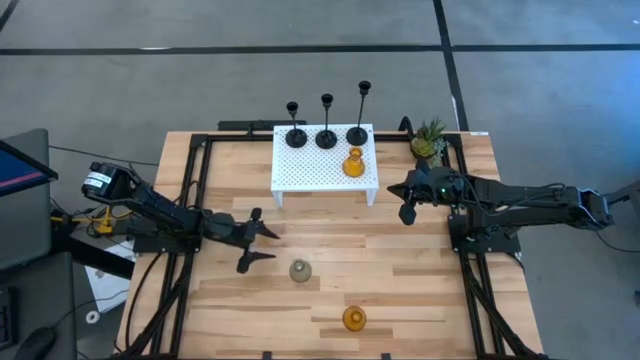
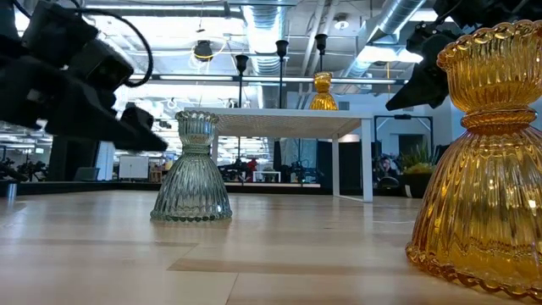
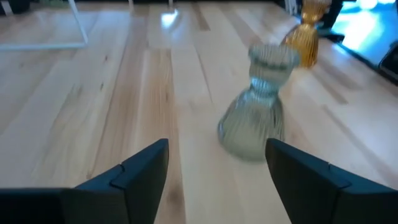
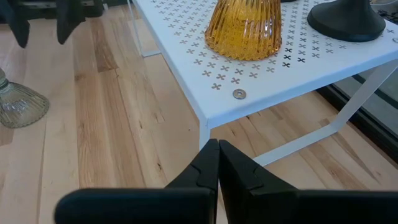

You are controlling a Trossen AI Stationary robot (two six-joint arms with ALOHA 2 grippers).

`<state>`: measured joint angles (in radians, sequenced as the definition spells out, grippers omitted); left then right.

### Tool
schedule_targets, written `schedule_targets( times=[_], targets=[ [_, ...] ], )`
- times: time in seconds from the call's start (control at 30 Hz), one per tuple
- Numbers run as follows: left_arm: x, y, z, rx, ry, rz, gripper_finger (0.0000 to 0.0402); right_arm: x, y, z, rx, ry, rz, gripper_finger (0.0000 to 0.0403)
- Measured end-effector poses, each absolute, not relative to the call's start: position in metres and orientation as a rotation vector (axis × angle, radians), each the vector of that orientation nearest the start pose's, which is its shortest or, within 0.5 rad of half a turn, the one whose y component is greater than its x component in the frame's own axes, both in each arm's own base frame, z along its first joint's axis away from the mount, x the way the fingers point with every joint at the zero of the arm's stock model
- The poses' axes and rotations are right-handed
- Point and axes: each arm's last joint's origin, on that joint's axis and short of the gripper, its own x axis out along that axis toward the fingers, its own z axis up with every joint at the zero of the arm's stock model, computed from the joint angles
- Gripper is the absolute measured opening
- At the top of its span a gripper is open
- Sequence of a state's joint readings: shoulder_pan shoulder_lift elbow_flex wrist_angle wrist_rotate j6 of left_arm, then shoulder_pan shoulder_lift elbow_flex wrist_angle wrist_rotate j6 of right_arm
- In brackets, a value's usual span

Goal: Pick & Place candle stick holders
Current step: Put the clear candle holder on the shelf

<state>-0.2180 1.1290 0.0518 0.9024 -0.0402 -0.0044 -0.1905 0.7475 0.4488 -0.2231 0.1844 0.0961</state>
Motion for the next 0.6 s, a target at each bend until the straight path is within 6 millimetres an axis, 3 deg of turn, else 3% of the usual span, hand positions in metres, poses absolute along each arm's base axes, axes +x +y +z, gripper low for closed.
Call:
schedule_targets(
  times=[0.2, 0.6],
  targets=[
    [0.18, -0.039, 0.142, 0.018, 0.186, -0.191, 0.0263, 0.158, -0.036, 0.22, 0.094, 0.507, -0.391, 0.0],
    [0.234, -0.06, 0.134, 0.009, 0.27, -0.364, 0.0262, 0.158, -0.036, 0.22, 0.094, 0.508, -0.391, 0.0]
  ],
)
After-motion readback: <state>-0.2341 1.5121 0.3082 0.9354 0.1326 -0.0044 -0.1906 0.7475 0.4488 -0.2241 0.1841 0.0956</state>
